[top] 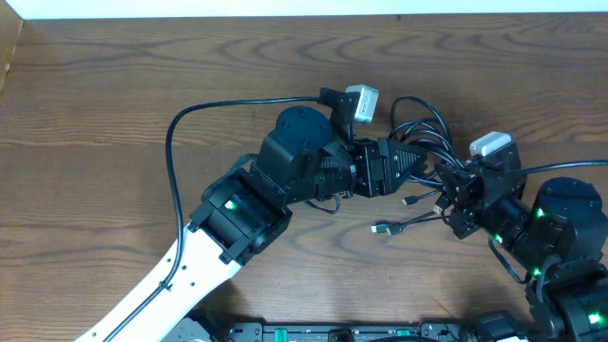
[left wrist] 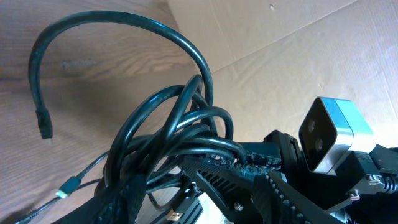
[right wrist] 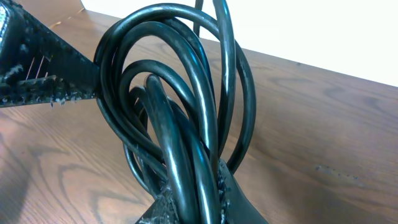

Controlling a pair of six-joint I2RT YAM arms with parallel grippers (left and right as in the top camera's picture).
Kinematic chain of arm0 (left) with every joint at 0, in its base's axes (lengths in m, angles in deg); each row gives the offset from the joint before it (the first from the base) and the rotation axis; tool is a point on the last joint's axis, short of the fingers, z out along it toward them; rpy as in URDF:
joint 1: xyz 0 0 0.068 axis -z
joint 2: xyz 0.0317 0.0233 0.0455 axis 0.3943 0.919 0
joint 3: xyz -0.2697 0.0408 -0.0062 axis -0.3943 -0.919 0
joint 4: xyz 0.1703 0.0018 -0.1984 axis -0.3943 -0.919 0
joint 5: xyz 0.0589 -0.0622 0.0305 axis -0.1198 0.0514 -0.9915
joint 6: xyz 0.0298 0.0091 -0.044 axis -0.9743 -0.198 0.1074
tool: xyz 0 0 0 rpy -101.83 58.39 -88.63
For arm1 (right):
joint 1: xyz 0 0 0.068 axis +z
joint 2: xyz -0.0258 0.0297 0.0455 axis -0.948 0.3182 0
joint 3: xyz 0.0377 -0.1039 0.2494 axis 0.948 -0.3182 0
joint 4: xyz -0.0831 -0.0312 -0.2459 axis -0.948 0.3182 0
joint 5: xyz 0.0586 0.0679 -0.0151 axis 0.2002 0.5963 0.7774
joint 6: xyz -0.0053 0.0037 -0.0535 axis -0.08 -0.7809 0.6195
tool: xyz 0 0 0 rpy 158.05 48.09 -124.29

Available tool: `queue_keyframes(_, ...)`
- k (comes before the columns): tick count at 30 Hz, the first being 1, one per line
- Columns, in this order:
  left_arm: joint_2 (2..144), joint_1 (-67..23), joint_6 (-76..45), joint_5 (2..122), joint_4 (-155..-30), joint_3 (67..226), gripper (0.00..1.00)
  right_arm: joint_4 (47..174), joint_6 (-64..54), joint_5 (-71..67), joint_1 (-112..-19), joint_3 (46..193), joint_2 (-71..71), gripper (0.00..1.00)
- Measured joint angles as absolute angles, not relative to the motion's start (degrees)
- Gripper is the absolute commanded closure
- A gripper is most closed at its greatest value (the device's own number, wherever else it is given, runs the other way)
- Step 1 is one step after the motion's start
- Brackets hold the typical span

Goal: Untangle cables

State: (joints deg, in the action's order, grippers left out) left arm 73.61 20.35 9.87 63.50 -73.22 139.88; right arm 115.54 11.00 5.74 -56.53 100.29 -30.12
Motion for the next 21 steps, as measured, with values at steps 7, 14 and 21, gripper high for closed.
queue_keyframes(7,73.6,20.3,9.8,62.2,-73.3,139.9,0.53,115.5,11.0,6.2,-56.5,100.3,-30.1,0.99)
queue_keyframes(14,73.6,20.3,9.7,61.4,-73.4,139.9,0.53,115.5,10.8,8.5,-56.5,100.3,-30.1,0.99)
queue_keyframes(21,73.6,20.3,8.7,61.1,-74.0,139.9,0.53,115.5,10.8,10.6,-56.5,100.3,-30.1,0.99)
